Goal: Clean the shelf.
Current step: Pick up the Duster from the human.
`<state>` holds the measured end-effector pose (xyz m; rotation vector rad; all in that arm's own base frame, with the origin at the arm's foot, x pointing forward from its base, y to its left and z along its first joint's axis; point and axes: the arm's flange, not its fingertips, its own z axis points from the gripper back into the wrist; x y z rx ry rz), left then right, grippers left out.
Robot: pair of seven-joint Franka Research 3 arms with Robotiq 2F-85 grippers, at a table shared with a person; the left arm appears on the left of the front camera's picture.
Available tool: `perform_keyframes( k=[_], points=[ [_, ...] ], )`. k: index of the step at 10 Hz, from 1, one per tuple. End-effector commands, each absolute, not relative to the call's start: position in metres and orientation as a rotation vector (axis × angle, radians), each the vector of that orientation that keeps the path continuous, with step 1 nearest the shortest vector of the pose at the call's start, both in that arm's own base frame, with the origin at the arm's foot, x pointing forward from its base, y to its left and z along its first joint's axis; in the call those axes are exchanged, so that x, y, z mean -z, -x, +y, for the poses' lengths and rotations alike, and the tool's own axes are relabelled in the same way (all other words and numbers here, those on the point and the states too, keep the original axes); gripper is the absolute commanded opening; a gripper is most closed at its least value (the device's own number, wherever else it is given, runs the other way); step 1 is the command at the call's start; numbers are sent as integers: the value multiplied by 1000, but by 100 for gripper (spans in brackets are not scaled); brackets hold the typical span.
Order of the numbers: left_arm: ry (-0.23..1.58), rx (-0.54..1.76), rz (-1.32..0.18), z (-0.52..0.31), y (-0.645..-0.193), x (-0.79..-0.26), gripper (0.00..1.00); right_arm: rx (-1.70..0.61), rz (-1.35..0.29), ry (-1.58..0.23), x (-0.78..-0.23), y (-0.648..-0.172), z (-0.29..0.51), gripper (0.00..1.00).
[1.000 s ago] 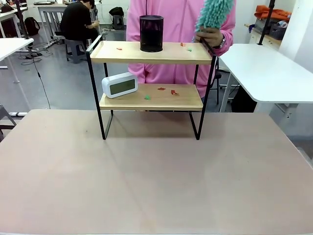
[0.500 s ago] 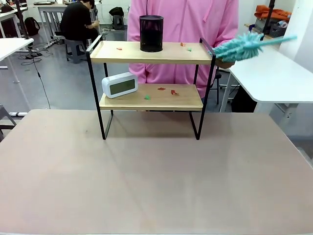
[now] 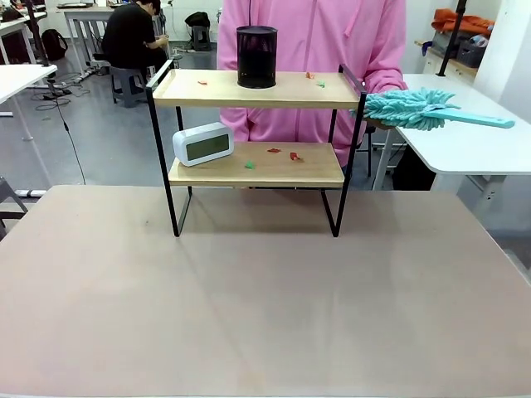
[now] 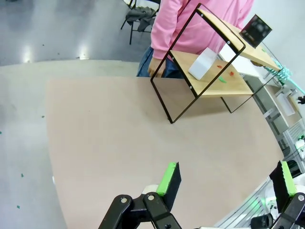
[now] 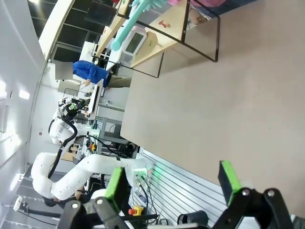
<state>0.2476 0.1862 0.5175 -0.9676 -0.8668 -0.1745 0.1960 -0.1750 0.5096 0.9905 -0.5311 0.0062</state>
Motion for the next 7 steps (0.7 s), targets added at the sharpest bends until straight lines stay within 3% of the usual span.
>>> perform_keyframes(
  k=[1,3,5,7],
  points=[
    [974,196,-893,187,-249,-519,100,61,-523,-1000,-528,-216,-171,100],
    [974,196,-893,187,-249,-519,100,252,-414,-1141,-568,-272,-166,100],
    [974,196,-893,187,-249,-519,100,375,-305,-1209,-572,-322,-141,100],
    [974,196,-893,187,-249,-519,100,347,-176,-1211,-565,-364,-112,100]
  ],
)
